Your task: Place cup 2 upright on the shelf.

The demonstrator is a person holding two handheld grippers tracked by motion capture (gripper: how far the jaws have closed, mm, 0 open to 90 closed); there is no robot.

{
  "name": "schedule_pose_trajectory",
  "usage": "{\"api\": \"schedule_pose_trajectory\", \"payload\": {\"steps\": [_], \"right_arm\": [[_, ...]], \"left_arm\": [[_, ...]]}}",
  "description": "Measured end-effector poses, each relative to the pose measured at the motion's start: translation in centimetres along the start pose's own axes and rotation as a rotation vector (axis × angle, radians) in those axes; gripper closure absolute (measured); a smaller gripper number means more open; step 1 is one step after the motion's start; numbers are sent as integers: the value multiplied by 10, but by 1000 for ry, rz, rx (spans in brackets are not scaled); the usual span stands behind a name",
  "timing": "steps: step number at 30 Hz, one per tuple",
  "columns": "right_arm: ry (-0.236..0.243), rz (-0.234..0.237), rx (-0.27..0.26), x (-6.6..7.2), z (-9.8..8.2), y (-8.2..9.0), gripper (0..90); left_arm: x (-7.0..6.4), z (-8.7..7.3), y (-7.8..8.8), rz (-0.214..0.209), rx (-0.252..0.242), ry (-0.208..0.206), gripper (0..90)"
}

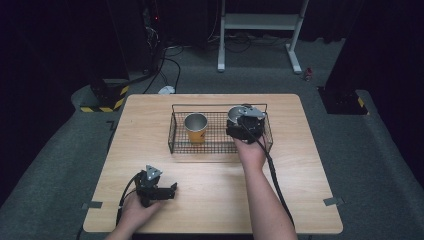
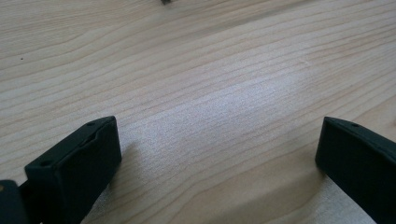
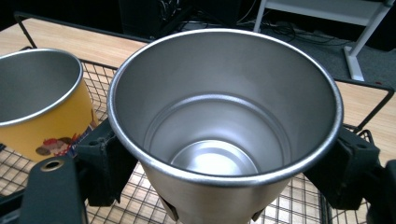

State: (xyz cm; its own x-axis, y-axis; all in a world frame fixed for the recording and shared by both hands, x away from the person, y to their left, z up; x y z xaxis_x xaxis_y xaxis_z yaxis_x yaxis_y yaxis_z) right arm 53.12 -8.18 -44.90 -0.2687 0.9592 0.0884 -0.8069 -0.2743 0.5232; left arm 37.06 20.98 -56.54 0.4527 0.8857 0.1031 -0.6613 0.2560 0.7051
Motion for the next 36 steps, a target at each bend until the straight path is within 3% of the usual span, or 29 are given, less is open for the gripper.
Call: {"api": "schedule_pose_trajectory", "payload": {"steps": [36], "right_arm": [[18,-23,100,0,-14,-25,184]], "left_arm": [[0,0,0,1,1,-1,6]]}}
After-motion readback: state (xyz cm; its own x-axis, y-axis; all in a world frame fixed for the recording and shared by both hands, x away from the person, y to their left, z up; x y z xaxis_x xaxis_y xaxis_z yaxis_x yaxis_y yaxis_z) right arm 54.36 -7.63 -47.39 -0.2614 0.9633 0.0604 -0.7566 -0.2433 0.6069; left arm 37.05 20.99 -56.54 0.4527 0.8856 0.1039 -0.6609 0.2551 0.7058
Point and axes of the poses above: each handheld gripper's, and its own axes: y roughly backward along the jaws, z roughly out of its top, x roughly to its left, the point moved 5 cm from there along -y, roughly forward along the jaws, and after that the axes turned 8 degrees about -y, right-handed, at the moved point
